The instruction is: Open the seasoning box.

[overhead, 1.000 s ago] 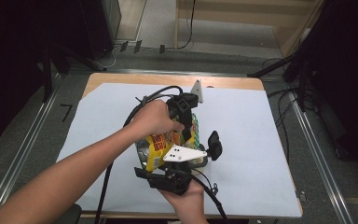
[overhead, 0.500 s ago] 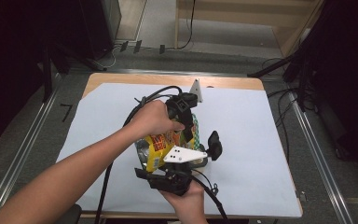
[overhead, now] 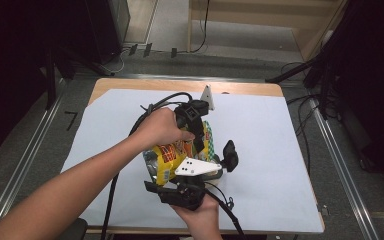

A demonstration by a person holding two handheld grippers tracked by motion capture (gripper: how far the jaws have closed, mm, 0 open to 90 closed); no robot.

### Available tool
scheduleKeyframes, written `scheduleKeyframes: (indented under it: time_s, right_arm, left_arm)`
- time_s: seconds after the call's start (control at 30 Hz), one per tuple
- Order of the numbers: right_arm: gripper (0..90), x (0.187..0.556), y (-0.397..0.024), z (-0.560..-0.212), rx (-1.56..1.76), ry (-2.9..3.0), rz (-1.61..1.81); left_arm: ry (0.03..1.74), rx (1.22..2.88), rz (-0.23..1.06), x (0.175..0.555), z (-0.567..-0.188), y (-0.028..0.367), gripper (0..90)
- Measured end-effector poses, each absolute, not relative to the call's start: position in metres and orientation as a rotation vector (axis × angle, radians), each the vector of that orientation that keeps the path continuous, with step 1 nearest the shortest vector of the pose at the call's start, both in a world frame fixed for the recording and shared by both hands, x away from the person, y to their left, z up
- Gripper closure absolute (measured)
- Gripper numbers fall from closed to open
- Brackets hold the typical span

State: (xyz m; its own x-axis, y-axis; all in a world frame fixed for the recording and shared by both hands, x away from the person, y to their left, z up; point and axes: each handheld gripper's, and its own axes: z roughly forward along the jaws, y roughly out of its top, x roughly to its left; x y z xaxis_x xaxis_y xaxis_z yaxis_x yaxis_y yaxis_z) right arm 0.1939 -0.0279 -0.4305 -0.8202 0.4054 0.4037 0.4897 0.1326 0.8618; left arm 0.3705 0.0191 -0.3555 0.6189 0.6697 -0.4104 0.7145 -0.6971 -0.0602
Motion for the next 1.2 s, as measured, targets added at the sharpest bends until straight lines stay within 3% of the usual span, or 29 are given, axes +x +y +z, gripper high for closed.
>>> scheduleKeyframes:
  time_s: [0.43, 1.2]
  right_arm:
    - [63.4, 0.1962, -0.0231, -0.4299, -0.888, -2.301, -1.798]
    - [63.2, 0.1966, -0.0234, -0.4295, -0.886, -2.316, -1.795]
  left_arm:
    - [1.186, 2.744, -0.568, 0.3697, -0.3539, 0.0212, 86.6]
    - [1.182, 2.724, -0.596, 0.3721, -0.3551, 0.0232, 86.3]
